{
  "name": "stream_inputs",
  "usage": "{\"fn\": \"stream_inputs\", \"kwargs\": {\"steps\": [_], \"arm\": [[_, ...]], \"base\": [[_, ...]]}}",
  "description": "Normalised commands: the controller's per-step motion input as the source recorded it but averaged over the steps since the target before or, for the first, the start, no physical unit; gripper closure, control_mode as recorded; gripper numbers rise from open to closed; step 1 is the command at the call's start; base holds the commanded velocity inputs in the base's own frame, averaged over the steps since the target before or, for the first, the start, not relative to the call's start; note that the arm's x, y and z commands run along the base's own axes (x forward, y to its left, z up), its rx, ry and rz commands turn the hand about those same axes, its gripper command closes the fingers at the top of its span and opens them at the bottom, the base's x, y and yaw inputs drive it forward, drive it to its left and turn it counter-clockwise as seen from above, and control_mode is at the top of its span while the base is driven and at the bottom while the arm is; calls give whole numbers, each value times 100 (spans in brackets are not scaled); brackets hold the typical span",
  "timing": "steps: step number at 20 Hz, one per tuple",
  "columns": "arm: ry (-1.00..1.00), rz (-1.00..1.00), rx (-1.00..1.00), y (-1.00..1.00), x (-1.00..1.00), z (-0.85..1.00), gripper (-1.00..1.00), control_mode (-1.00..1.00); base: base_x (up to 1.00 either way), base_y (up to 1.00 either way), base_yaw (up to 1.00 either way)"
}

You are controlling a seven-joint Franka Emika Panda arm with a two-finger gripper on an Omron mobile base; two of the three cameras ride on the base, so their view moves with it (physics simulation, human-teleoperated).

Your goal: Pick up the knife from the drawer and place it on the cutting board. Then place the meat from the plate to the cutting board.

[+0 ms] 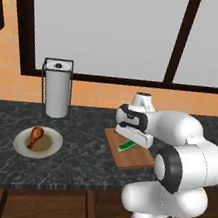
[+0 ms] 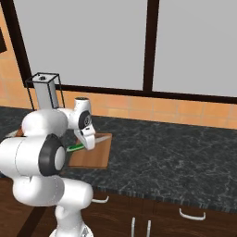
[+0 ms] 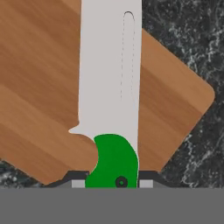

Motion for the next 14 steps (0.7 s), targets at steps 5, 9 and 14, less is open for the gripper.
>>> {"fn": "stream_inputs", "kwargs": {"steps": [5,9,14], "arm": [[0,0,-4,6,45,-42,100,-100],[0,0,0,10,46,-42,100,-100],[-3,0,0,7,23,-29,-100,-100]], "base": [[0,0,0],[0,0,0],[0,0,0]]}}
